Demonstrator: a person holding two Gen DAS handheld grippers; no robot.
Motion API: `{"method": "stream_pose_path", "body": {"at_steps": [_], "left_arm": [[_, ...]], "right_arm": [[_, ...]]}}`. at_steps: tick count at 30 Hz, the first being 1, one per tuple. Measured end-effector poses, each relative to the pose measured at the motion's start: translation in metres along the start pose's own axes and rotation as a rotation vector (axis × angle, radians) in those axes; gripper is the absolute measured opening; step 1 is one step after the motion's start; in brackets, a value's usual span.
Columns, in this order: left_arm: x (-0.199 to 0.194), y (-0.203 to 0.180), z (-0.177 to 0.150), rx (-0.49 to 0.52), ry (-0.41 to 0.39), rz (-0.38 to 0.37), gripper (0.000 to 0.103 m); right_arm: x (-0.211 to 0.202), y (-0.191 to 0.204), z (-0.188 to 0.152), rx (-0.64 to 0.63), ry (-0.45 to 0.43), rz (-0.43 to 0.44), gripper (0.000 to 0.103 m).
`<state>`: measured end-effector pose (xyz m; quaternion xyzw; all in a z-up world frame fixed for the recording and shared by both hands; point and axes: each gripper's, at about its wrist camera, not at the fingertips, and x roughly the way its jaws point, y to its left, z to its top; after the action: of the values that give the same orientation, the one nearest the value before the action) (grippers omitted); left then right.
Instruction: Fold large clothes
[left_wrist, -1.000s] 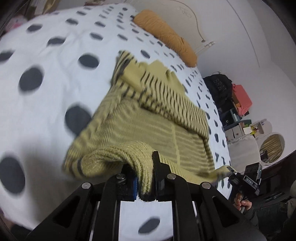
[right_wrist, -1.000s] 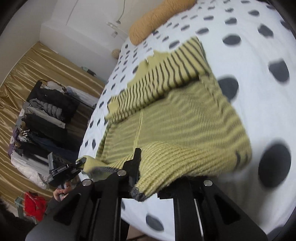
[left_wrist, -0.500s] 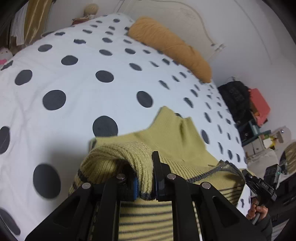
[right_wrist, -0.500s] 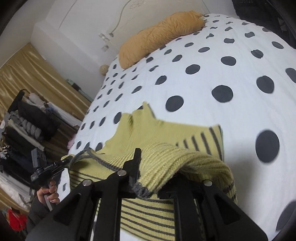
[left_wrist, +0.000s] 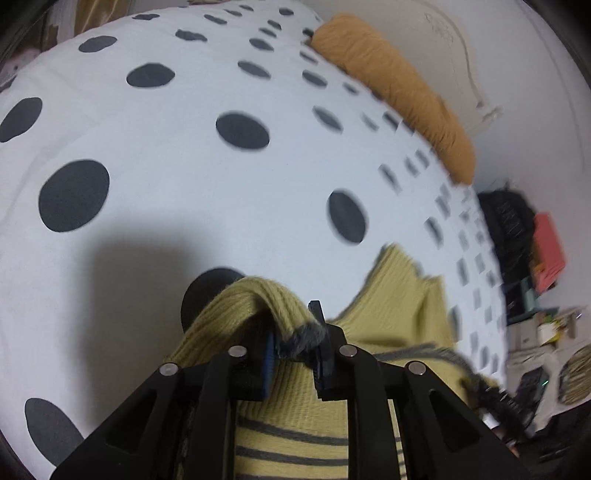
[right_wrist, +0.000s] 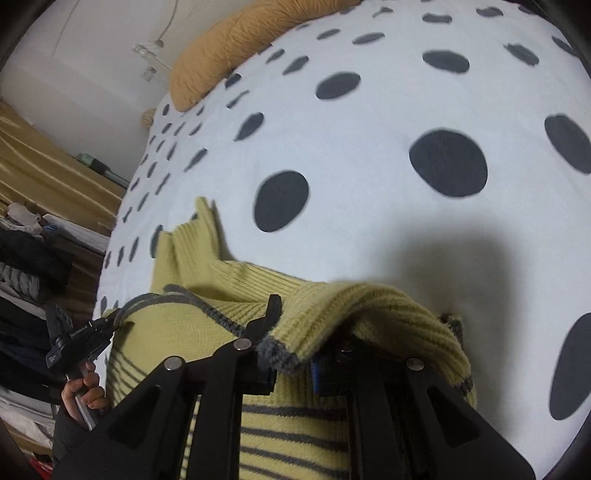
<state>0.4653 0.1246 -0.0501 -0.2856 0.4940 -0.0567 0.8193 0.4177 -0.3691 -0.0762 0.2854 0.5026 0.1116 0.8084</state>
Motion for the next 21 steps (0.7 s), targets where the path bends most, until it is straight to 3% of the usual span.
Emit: {"method": "stream_pose_path", "body": {"at_steps": [1, 2, 3, 4, 5, 7, 8, 12, 13, 16, 17, 21], "left_arm": [[-0.016, 0.001, 0.003, -0.019, -0.039, -0.02, 0.024], [-0.031, 0.0, 0.005, -0.022, -0.086, -0.02, 0.048], [-0.051, -0.002, 0.006, -0.01, -0.162, 0.027, 0.064], [-0.064, -0.003, 0.006, 0.001, -0.207, 0.065, 0.086], [-0.081, -0.005, 0.003, 0.016, -0.263, 0.095, 0.087], [-0.106, -0.006, -0.007, 0.043, -0.256, 0.094, 0.087], [-0.112, -0.006, -0.014, 0.046, -0.235, 0.099, 0.087], [-0.129, -0.02, -0.08, 0.13, -0.117, 0.084, 0.085], [-0.128, -0.027, -0.095, 0.152, -0.096, 0.071, 0.083], [-0.114, -0.041, -0.15, 0.146, -0.002, -0.072, 0.081], [-0.105, -0.045, -0.164, 0.15, 0.025, -0.083, 0.077], [-0.066, -0.047, -0.188, 0.174, 0.074, 0.001, 0.074]], "right_arm": [[-0.01, 0.003, 0.0, -0.009, -0.01, 0.012, 0.016], [-0.022, 0.007, 0.0, -0.013, -0.019, 0.029, 0.02], [-0.038, 0.01, -0.001, -0.013, -0.042, 0.044, 0.024], [-0.047, 0.013, -0.001, -0.017, -0.06, 0.04, 0.041], [-0.06, 0.015, -0.002, -0.022, -0.095, 0.023, 0.066], [-0.089, 0.016, -0.008, -0.019, -0.194, -0.028, 0.082], [-0.104, 0.015, -0.015, -0.018, -0.24, -0.03, 0.082], [-0.124, 0.028, -0.062, -0.023, -0.184, 0.032, 0.073], [-0.122, 0.035, -0.079, -0.039, -0.16, 0.043, 0.067], [-0.102, 0.05, -0.12, -0.05, -0.08, 0.098, 0.042], [-0.092, 0.054, -0.132, -0.042, -0.045, 0.124, 0.041], [-0.056, 0.054, -0.156, -0.006, 0.029, 0.133, 0.041]]}}
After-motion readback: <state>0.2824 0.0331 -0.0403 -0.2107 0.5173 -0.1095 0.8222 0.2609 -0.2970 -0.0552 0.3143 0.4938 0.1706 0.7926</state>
